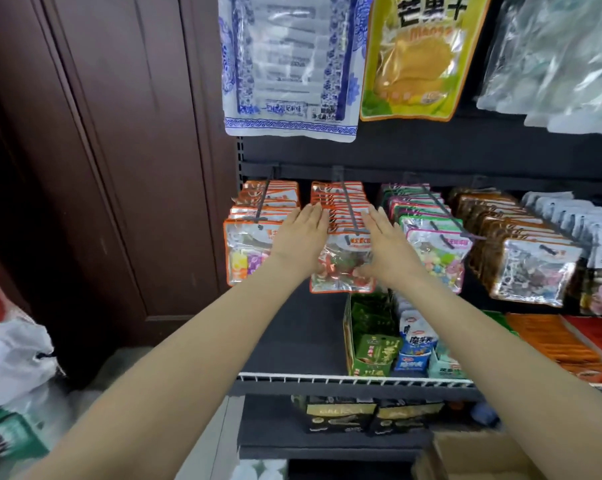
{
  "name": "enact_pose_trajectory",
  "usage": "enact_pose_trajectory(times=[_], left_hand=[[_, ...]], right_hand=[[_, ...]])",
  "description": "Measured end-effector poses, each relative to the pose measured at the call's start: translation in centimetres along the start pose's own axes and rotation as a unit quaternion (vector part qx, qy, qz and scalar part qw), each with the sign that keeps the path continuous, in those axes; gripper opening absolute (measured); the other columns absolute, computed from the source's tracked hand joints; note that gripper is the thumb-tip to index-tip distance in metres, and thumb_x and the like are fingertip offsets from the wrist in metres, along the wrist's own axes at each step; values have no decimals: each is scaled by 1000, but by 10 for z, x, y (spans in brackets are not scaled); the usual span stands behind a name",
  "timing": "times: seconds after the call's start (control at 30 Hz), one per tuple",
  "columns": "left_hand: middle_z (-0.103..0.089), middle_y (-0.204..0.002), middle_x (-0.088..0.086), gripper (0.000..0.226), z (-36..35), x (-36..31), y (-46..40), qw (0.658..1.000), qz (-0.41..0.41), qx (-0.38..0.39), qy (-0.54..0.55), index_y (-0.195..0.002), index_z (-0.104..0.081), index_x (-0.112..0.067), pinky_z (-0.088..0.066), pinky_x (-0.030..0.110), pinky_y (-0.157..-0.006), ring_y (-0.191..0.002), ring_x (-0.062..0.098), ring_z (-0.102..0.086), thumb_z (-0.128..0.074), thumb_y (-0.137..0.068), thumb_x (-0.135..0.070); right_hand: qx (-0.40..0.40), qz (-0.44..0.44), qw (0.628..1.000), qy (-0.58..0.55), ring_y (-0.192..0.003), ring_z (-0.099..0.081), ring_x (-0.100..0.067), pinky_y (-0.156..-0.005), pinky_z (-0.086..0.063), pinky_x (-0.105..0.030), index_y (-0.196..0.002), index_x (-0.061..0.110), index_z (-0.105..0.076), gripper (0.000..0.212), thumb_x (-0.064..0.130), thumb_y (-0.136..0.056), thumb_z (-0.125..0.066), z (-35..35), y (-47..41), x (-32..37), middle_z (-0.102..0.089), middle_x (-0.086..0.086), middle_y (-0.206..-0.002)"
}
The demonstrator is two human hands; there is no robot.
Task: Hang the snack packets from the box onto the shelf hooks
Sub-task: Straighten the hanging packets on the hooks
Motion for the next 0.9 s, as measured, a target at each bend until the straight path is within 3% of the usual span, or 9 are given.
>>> enact_pose_trajectory(times=[0.27, 0.43, 0.5, 0.6, 0.7, 0.83, 0.9], left_hand=[[-12, -158, 10, 86, -11, 6, -30, 999, -12, 4, -41, -150, -9, -7, -2, 40, -118, -147, 25, -4, -60, -89, -37], [-17, -157, 9, 84, -12, 12, -43, 1000, -4, 10, 2, -150, -12, -8, -7, 40, -117, -146, 24, -10, -61, -87, -35], [-24, -155, 7, 75, -6, 14, -44, 998, 5, 18, 61, -148, -22, -11, -11, 41, -116, -144, 23, -15, -57, -87, -39], [-49, -137, 9, 46, 7, 23, -50, 981, 51, 2, 189, -130, -49, -12, -29, 40, -106, -129, 27, -41, -47, -88, -31], [-50, -137, 11, 41, 7, 24, -61, 964, 57, 1, 259, -131, -50, -11, -38, 40, -98, -123, 30, -46, -39, -92, -18], [-39, -147, 8, 43, -6, 17, -76, 967, 27, 47, 247, -140, -40, -11, -29, 42, -109, -133, 27, -38, -32, -99, -19], [-40, -146, 8, 42, -12, 17, -80, 974, 25, 70, 212, -140, -40, -10, -22, 44, -113, -133, 26, -38, -30, -100, -19]], right_hand=[[7, -4, 999, 46, -147, 0, -15, -118, -1, -32, -151, 13, -1, 103, 32, -80, -72, -4, -29, -3, -1, -1, -160], [17, -7, 1000, 19, -147, -3, -17, -118, -5, -33, -150, 10, -5, 99, 28, -80, -73, -11, -51, -9, -6, -3, -159], [39, 2, 999, -3, -147, -2, -17, -118, -6, -33, -150, 10, -5, 100, 27, -79, -73, -12, -53, -12, -5, -4, -159], [62, 15, 991, -116, -145, -12, -17, -116, -13, -29, -151, 10, -9, 92, 19, -82, -70, -7, -53, -14, -9, -4, -158], [2, -18, 957, -290, -140, -27, -14, -110, -21, -22, -148, 15, -27, 59, 10, -93, -50, 10, -58, -25, -26, -1, -154], [46, -2, 983, -179, -145, -12, -13, -113, -9, -19, -149, 11, -20, 51, 18, -101, -33, 4, -75, -22, -15, -2, -158], [62, 4, 991, -117, -145, -13, -16, -113, -9, -20, -148, 5, -20, 50, 22, -102, -29, -3, -81, -22, -15, -7, -158]])
Point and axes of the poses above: each hand's wrist, its own y-axis away from the middle knuckle, its own z-axis out of the back of the hand, x = y × z, the point moved 7 cm from there along -y, towards the middle knuckle
